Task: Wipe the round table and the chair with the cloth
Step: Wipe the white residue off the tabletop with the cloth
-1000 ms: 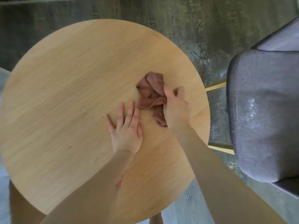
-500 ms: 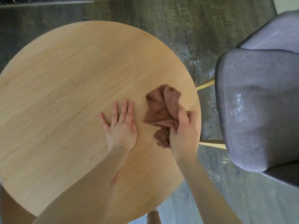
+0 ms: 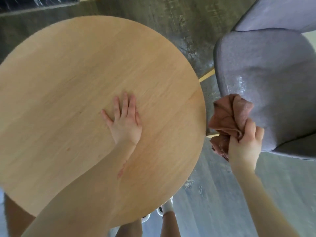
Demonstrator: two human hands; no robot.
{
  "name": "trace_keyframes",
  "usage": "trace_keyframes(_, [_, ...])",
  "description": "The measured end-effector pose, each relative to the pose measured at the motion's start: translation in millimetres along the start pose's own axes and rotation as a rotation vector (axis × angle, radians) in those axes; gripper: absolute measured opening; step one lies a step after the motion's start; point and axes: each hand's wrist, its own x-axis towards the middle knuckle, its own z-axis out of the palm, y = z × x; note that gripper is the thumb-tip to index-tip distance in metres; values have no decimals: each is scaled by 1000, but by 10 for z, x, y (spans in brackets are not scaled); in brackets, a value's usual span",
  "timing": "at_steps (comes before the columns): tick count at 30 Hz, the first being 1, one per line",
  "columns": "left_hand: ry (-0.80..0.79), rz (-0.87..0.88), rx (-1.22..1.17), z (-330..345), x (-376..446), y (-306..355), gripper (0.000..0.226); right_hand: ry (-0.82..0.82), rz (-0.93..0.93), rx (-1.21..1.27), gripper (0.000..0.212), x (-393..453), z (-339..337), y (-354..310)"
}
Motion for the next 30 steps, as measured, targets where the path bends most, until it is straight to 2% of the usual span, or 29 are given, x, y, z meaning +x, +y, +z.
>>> trace_keyframes(2, [-28, 0, -23, -42, 8, -8, 52, -24, -32, 67, 36, -126, 15, -98])
trace_keyframes(5, [-103, -15, -103, -154, 52, 28, 51, -88, -80, 81, 37, -271, 57, -258])
trace_keyframes(7, [-150, 10, -224, -266, 24, 171, 45, -67, -83, 99, 40, -341, 18, -367])
trace_keyframes(9, [-275, -30, -608, -479, -147, 433, 42, -20, -71, 135, 39, -398, -94, -491])
trace_keyframes(11, [-598, -147, -1070, -780, -414, 756, 53, -10, -52, 132, 35, -408, -240, -602])
trace_keyframes(13, [-845, -240, -1346, -999, -596, 1012, 64, -21, -64, 90, 38, -380, -396, -691])
trace_keyframes(14, [-879, -267, -1447, -1093, -647, 1093, 63, -24, -72, 75, 40, -353, -469, -739])
trace_keyframes(16, [-852, -258, -1564, -1254, -679, 1198, 49, -29, -94, 44, 43, -290, -588, -824])
trace_keyframes(19, [-789, -76, -1597, -1420, -685, 1301, 14, -72, -149, -14, 48, -201, -643, -922])
trace_keyframes(20, [-748, -52, -1604, -1459, -690, 1338, 12, -80, -185, -11, 50, -188, -642, -943])
trace_keyframes(23, [-617, -102, -1559, -1475, -699, 1476, 42, -166, -312, 9, 63, -193, -620, -964])
trace_keyframes(25, [-516, -185, -1553, -1456, -678, 1590, 51, -220, -367, 24, 67, -161, -622, -933])
trace_keyframes(30, [-340, -282, -1562, -1319, -533, 1888, 45, -198, -511, 177, 51, 76, -772, -644])
